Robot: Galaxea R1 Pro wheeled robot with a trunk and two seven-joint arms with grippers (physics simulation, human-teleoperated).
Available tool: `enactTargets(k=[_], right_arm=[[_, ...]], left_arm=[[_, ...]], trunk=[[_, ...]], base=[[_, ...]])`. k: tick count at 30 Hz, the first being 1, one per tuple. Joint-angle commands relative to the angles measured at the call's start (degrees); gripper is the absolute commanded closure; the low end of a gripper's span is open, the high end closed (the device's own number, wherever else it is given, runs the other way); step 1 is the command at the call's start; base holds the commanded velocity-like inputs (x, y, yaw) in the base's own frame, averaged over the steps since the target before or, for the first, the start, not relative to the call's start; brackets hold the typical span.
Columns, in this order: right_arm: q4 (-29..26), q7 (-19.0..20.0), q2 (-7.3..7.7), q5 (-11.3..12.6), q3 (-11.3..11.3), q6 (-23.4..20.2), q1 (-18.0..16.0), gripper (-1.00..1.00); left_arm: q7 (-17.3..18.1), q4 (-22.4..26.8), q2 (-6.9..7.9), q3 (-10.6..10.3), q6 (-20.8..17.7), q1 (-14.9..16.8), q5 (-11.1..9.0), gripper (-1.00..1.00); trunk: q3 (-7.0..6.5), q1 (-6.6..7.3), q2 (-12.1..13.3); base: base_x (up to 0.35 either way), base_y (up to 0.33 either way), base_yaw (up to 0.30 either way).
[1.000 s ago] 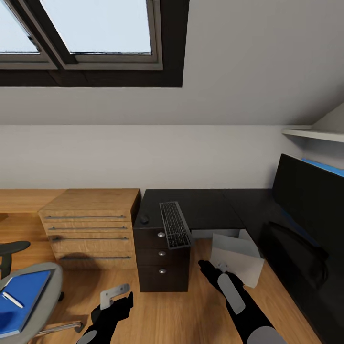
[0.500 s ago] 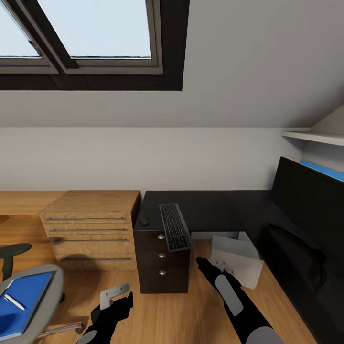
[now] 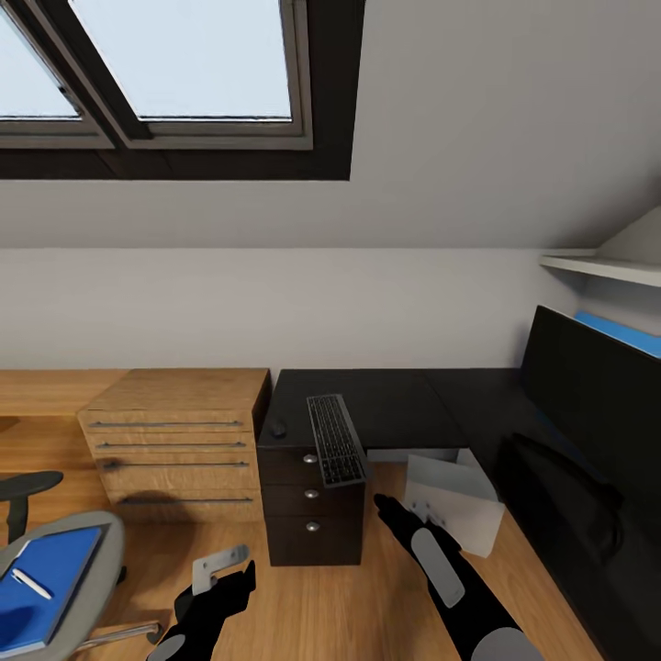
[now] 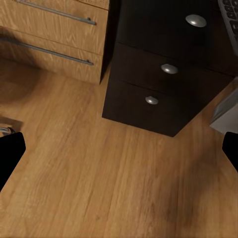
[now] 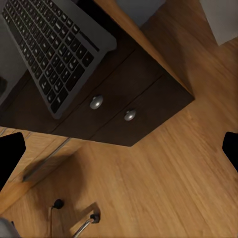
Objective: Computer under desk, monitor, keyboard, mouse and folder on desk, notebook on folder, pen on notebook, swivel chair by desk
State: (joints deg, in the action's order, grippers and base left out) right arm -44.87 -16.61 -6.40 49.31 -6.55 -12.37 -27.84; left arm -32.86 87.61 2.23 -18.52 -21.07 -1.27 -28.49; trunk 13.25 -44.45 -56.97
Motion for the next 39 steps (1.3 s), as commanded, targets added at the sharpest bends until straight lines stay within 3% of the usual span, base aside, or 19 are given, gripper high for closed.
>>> enactTargets(k=[1, 9, 20, 25, 28, 33, 39], right_arm=[[-0.1, -0.4, 0.03, 0.4, -0.2, -0.1, 0.0, -1.00], [-0.2, -0.4, 0.01, 0.4, -0.5, -0.1, 0.0, -1.00], [-0.1, -0.4, -0.02, 0.4, -0.8, 0.1, 0.0, -1.00], [-0.3, -0.4, 0.02, 0.3, -2.7, 0.2, 0.0, -1.00], [-0.5, -0.5, 0.06, 0.2, -5.4, 0.3, 0.0, -1.00], [-1.1, -0.6, 0.20, 0.2, -7.8, 0.4, 0.0, -1.00], [-4.4, -1.1, 0.47, -0.3, -8.0, 0.3, 0.3, -1.00]], left_arm=[[-0.5, 0.1, 0.05, -0.1, -0.1, 0.0, -0.4, -1.00], [-0.5, 0.1, 0.04, -0.1, -0.1, 0.0, -0.4, -1.00], [-0.5, 0.1, 0.06, 0.0, -0.2, 0.0, -0.5, -1.00], [-0.5, 0.1, 0.06, 0.0, -0.2, 0.0, -0.6, -1.00], [-0.5, 0.1, 0.06, 0.0, -0.2, 0.0, -0.6, -1.00], [-0.5, 0.1, 0.06, 0.0, -0.2, 0.0, -0.5, -1.00], [-0.5, 0.1, 0.06, 0.0, -0.2, 0.0, -0.4, -1.00]], trunk=[[-0.12, 0.21, 0.4], [-1.55, 1.97, 3.6], [-3.53, 4.39, 8.0], [-4.38, 5.49, 10.0], [-4.90, 6.14, 11.2], [-5.79, 7.24, 13.2], [-6.87, 8.56, 15.6]], base=[[0.000, 0.000, 0.000], [-0.121, 0.000, 0.014], [-0.326, 0.000, 0.231], [-0.334, 0.000, 0.229], [-0.335, 0.000, 0.076], [-0.335, -0.036, 0.018], [-0.293, -0.128, 0.002]])
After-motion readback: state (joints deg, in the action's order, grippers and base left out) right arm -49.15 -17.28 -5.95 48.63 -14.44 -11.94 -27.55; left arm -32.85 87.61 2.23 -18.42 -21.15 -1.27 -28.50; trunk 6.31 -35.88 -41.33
